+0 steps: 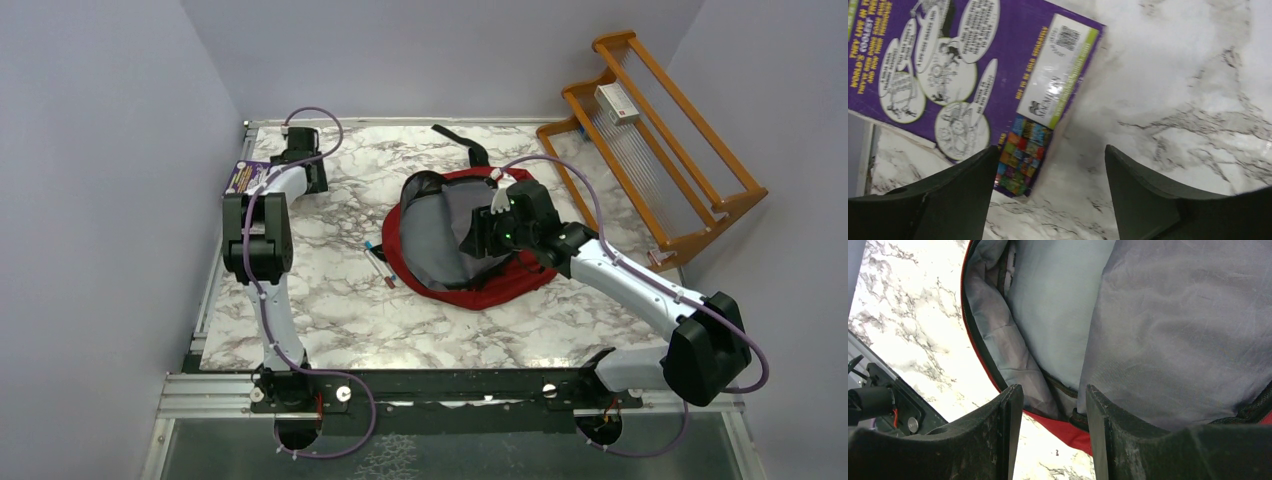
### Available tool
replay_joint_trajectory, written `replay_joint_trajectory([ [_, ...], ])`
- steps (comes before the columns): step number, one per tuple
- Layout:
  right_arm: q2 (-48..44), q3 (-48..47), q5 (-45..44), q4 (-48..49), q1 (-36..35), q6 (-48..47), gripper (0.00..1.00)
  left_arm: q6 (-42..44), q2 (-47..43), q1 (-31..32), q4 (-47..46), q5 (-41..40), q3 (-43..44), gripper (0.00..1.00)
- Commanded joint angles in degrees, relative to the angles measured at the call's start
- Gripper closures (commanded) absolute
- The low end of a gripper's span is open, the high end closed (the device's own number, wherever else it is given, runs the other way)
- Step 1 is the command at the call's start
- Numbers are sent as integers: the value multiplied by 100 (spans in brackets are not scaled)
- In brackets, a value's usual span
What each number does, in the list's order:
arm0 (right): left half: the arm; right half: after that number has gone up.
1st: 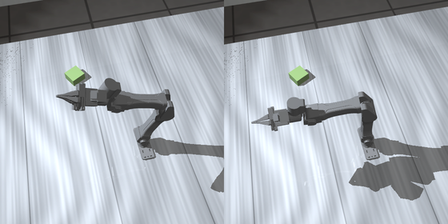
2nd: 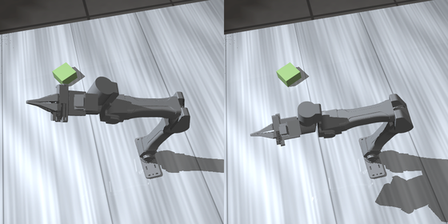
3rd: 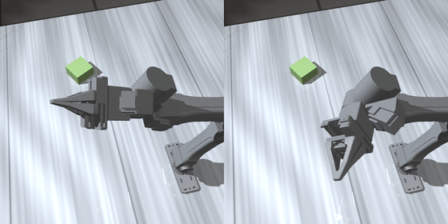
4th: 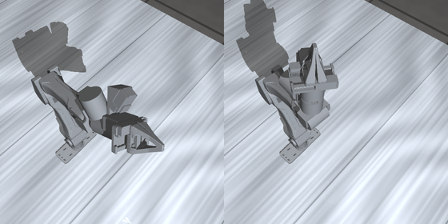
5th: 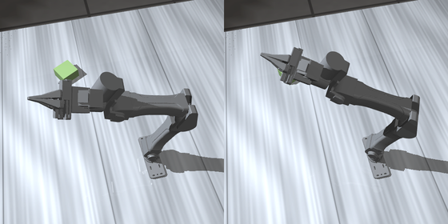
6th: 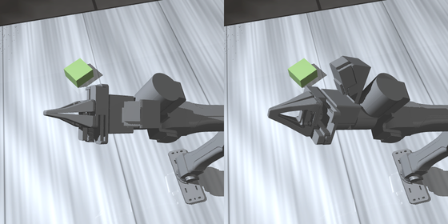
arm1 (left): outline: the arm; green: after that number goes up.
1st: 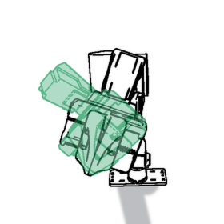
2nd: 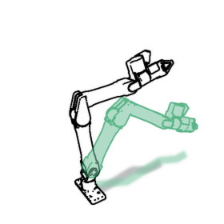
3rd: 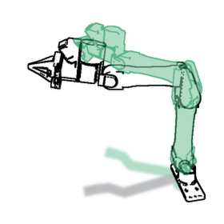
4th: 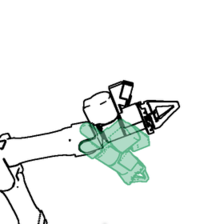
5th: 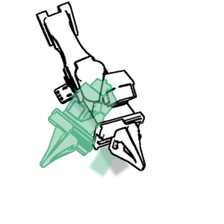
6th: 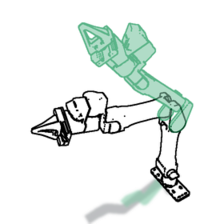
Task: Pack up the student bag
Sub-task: Move the book to the center of the board.
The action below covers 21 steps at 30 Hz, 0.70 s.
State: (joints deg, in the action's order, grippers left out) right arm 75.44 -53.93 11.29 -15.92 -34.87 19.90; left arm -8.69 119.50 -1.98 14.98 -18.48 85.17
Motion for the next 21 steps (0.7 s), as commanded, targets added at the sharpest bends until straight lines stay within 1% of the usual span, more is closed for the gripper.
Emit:
replay_joint_trajectory([
  [1,-92,4,98,117,-28,-65,46,616,307,404,558,99,378,17],
  [3,-120,7,57,76,-28,-59,46,700,383,417,565,70,485,15],
  [6,-175,40,25,56,-20,-31,46,833,473,411,592,-232,545,15],
  [11,-158,49,73,33,-26,-38,46,1108,527,351,632,-615,519,18],
  [21,-152,32,77,-1,-21,-41,46,1372,725,251,699,-818,492,26],
])
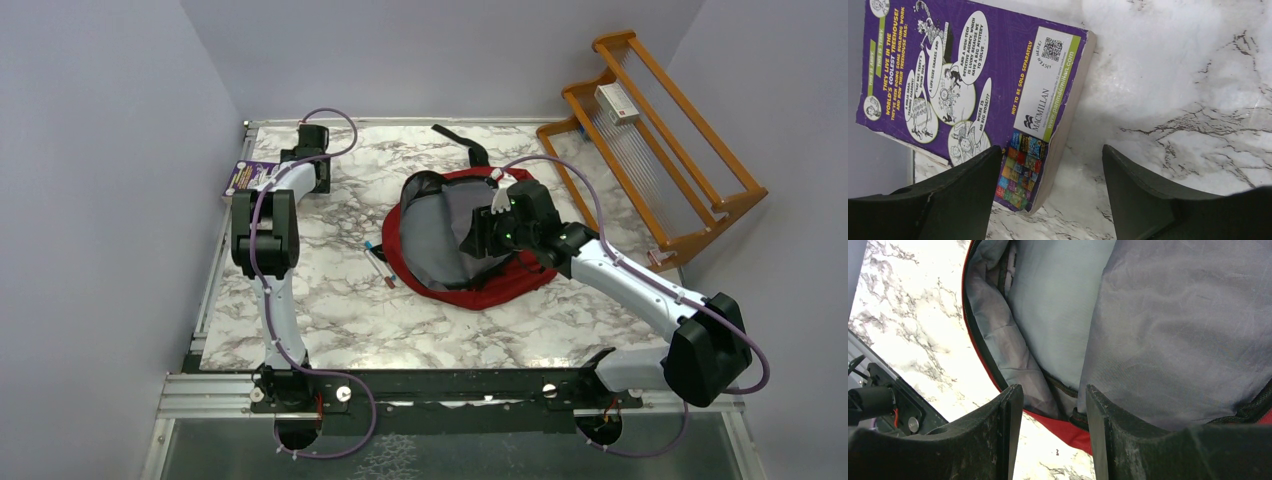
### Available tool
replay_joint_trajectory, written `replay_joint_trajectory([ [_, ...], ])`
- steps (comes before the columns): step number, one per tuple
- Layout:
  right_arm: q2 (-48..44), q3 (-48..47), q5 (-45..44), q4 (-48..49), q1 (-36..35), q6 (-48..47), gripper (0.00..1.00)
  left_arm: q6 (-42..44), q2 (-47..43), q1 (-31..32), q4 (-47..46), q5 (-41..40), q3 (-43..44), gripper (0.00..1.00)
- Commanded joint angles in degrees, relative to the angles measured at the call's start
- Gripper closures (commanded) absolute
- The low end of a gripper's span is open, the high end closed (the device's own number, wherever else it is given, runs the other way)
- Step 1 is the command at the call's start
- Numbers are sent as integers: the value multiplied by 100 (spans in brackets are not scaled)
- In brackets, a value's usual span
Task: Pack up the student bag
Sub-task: Move the book to the center of the board.
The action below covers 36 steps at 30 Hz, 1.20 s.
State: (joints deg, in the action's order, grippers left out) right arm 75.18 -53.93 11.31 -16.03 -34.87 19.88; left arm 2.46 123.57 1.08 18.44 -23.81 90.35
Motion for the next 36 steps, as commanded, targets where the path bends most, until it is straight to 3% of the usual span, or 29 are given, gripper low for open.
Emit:
replay_joint_trajectory([
  [1,-130,32,81,12,-20,-37,46,270,336,-49,361,-302,-26,28],
  [11,-139,36,86,-22,-26,-37,46,496,407,-53,354,-578,-82,54],
  [16,-148,52,90,-20,-25,-28,46,554,422,-50,354,-558,-119,77],
  [23,-159,76,77,-13,-28,-13,46,674,379,-38,351,-355,-215,100],
  [36,-205,132,64,-1,-22,-10,46,636,37,410,353,80,-255,100],
])
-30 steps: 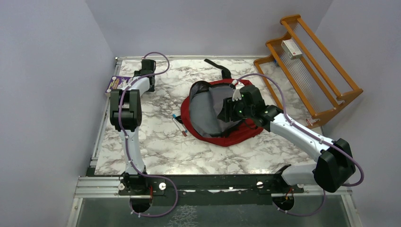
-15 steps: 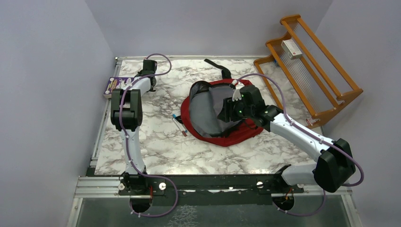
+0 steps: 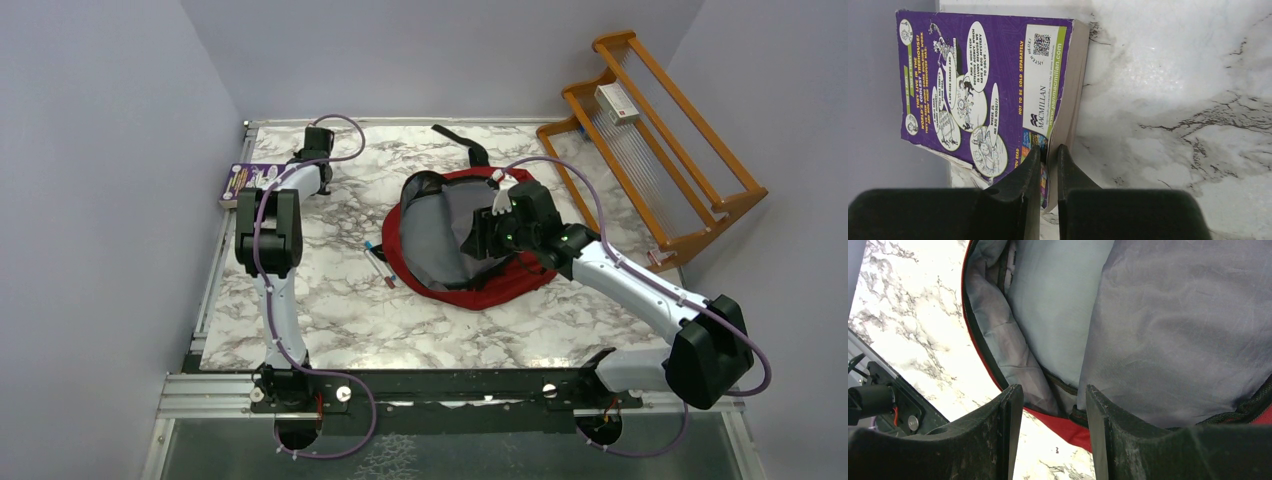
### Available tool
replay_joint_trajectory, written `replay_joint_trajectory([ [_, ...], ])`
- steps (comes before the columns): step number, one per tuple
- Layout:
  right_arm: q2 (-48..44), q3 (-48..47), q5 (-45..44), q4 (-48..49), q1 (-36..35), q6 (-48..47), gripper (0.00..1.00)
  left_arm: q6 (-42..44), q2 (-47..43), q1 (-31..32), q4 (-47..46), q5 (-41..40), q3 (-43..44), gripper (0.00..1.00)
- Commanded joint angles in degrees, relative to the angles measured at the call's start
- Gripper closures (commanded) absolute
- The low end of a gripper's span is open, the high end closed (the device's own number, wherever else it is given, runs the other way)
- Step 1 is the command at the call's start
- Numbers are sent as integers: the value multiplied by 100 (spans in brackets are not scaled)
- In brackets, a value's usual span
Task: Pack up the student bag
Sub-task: Move the book to the center of the board.
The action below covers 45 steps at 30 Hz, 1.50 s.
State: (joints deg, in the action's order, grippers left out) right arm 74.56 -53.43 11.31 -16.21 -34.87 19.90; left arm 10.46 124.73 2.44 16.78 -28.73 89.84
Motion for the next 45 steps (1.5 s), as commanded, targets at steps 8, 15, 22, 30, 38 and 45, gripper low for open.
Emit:
replay_joint_trajectory([
  [8,-175,97,38,38,-27,31,46,-445,-289,932,703,802,-269,100],
  [15,-183,96,-52,90,-22,108,46,-848,-721,1475,808,1213,-519,100],
  [22,-220,105,-143,144,-27,176,46,-1155,-1429,1880,905,1467,-1055,100],
  [30,-151,161,-113,355,-28,292,46,-1410,-2674,2050,739,1680,-2390,100],
  [38,-135,39,-6,488,-23,308,46,-1418,-3507,2011,333,1558,-2765,88],
  [45,-176,-69,-90,395,-31,295,46,-1513,-3777,1543,70,2125,-2791,66],
])
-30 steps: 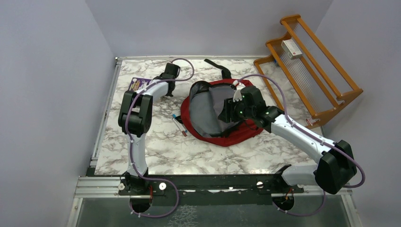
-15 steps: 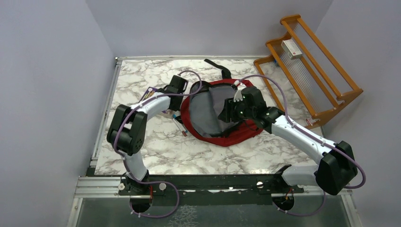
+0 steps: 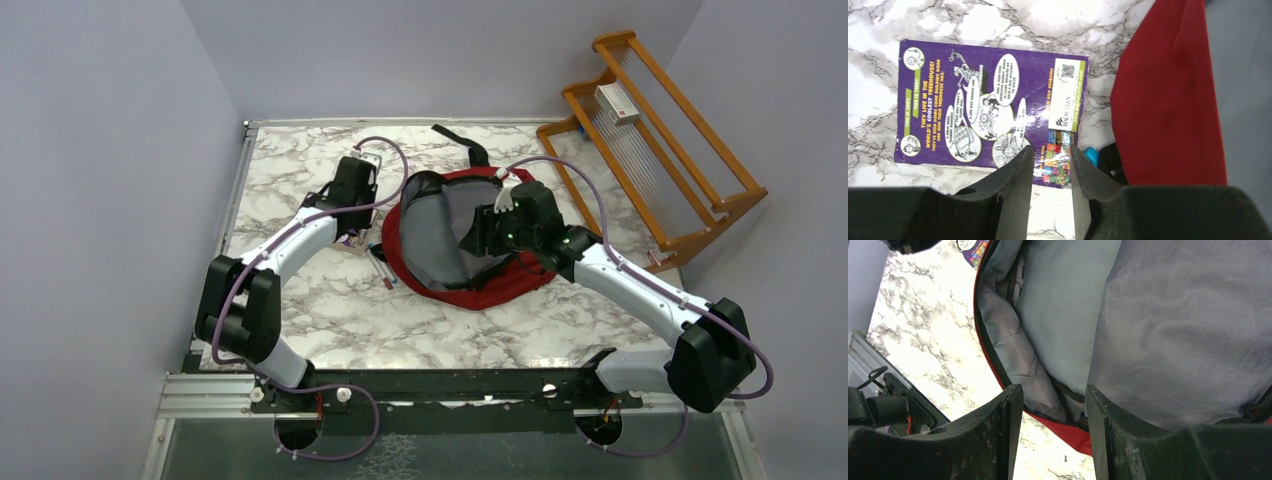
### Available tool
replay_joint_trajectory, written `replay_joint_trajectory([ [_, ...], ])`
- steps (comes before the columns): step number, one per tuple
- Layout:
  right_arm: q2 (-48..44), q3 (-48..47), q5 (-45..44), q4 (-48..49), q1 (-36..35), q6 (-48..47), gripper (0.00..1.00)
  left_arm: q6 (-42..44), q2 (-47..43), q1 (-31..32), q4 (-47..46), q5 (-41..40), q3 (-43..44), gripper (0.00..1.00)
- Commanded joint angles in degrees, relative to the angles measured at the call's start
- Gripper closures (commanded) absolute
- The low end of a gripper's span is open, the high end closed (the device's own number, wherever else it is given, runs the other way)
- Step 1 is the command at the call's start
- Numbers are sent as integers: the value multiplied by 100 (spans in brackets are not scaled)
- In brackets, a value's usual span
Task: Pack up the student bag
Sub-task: Move the book to the center of the board.
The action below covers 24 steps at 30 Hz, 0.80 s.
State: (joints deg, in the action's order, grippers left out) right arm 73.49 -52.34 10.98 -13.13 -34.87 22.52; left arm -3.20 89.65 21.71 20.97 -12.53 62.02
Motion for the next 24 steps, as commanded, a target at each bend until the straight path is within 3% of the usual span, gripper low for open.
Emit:
replay_joint_trajectory([
  [1,-79,-187,-65,82,-23,33,46,-179,-305,-541,-408,743,-35,65],
  [4,-94,-232,-23,87,-32,26,46,-397,-422,-1077,-688,1340,-153,63],
  [8,55,-547,134,45,-29,-94,46,-945,-441,-1619,-998,1751,-274,52],
  [17,1216,-1926,757,-19,-34,-514,46,-2596,-771,-2231,-1297,1396,-964,33],
  [24,2980,-3633,1514,-80,-209,-679,46,-3079,-1469,-2307,-1265,629,-1653,17],
])
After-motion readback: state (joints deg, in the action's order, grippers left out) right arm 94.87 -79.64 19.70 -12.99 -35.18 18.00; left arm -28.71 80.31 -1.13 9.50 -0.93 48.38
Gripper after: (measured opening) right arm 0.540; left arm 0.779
